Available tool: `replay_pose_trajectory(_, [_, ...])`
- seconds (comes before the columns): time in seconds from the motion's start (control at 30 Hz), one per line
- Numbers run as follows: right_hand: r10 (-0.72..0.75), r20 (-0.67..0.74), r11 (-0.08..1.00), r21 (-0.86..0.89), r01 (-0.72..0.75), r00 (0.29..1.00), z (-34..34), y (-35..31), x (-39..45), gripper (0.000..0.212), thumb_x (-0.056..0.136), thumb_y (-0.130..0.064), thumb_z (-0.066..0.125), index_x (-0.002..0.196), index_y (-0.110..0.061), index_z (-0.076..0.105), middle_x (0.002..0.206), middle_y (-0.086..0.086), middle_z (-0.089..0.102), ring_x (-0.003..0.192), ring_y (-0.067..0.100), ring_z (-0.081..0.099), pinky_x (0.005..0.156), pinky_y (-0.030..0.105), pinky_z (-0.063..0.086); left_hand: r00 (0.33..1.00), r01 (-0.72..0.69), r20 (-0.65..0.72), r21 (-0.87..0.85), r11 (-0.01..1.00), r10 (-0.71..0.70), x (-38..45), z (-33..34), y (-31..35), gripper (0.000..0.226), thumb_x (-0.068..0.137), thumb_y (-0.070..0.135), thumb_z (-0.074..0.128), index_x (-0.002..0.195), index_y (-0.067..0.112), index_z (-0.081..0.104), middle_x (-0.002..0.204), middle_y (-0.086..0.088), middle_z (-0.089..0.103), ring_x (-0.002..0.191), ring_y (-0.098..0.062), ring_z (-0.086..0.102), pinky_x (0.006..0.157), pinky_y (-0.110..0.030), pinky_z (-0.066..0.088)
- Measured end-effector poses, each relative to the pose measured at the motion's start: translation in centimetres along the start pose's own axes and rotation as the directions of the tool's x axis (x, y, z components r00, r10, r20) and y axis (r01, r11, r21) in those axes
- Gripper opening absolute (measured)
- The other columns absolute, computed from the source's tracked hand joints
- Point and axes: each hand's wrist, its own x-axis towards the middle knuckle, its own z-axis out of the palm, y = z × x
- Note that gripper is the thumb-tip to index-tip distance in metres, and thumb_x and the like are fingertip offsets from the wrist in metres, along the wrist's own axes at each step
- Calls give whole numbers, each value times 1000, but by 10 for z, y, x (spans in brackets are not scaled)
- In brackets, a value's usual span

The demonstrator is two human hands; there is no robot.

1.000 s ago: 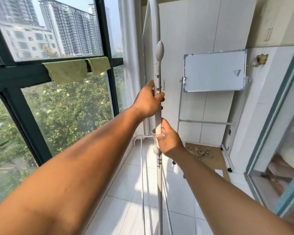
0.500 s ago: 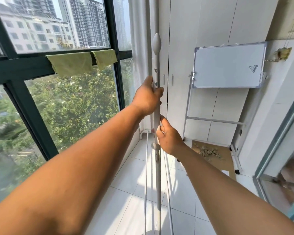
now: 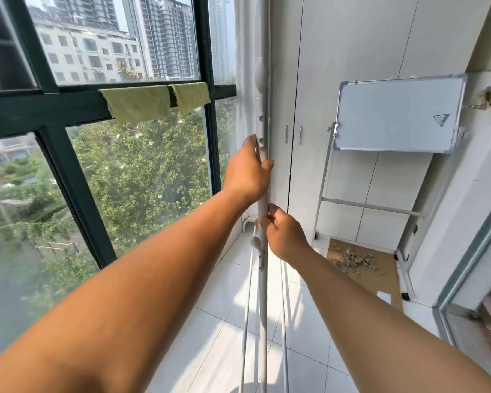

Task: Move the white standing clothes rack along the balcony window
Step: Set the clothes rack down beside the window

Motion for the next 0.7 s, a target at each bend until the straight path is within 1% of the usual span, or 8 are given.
replay_pose_trajectory(0.23, [8,-27,998,68,-6,1000,14,2,9,24,93,-14,44,110,-22,59,94,4,69,87,23,61,75,26,46,1000,-19,5,25,1000,19,8,-6,-8,44,93,18,50,134,9,37,105,-13,63,100,-36,62,89,-46,51])
replay_pose_trajectory(0.3, [16,-30,991,131,-12,999,23,0,14,25,93,-13,45,110,-25,59,96,6,69,88,22,61,82,36,54,1000,-18,3,13,1000,18,12,-10,-13,48,93,18,49,138,10,34,114,-16,64,101,-35,63,91,-46,51])
replay_pose_trajectory(0.37, [28,-28,986,168,-23,999,31,-3,17,28,93,-13,45,107,-31,60,97,7,69,89,25,63,87,46,55,1000,-22,-4,22,1000,22,15,-16,-19,50,93,20,49,140,12,33,119,-15,63,102,-34,63,92,-46,51])
replay_pose_trajectory(0.47, [57,-2,974,219,-56,998,49,-9,20,38,92,-12,42,89,-46,59,95,5,68,92,38,65,82,53,55,999,-53,-5,38,998,53,19,-29,-33,38,93,21,50,128,7,41,112,-17,64,97,-34,63,89,-46,52])
replay_pose_trajectory(0.53, [48,-4,971,234,-45,999,62,-15,22,40,92,-13,43,85,-48,59,89,4,65,86,38,65,67,41,59,999,-54,-7,45,998,54,22,-38,-44,30,93,19,51,118,4,44,104,-16,64,93,-36,61,85,-47,51])
replay_pose_trajectory(0.6, [4,-24,975,221,1,1000,73,-23,23,31,93,-14,46,86,-41,61,82,7,58,74,31,56,54,27,57,999,-35,-18,77,996,37,26,-47,-52,33,92,19,52,122,7,44,104,-12,63,92,-32,58,87,-44,50])
replay_pose_trajectory(0.67, [16,-25,974,227,-10,1000,85,-31,26,19,92,-16,47,92,-26,62,77,6,52,70,25,51,53,25,54,999,-41,-15,72,997,42,29,-58,-61,39,92,19,53,128,8,42,107,-12,64,95,-30,59,89,-43,49])
replay_pose_trajectory(0.7, [31,-24,978,207,-25,999,91,-35,28,17,91,-16,46,95,-22,61,78,4,54,72,26,56,52,21,51,999,-41,-9,60,997,41,31,-64,-67,41,92,19,53,130,8,41,110,-13,64,98,-31,60,91,-44,49])
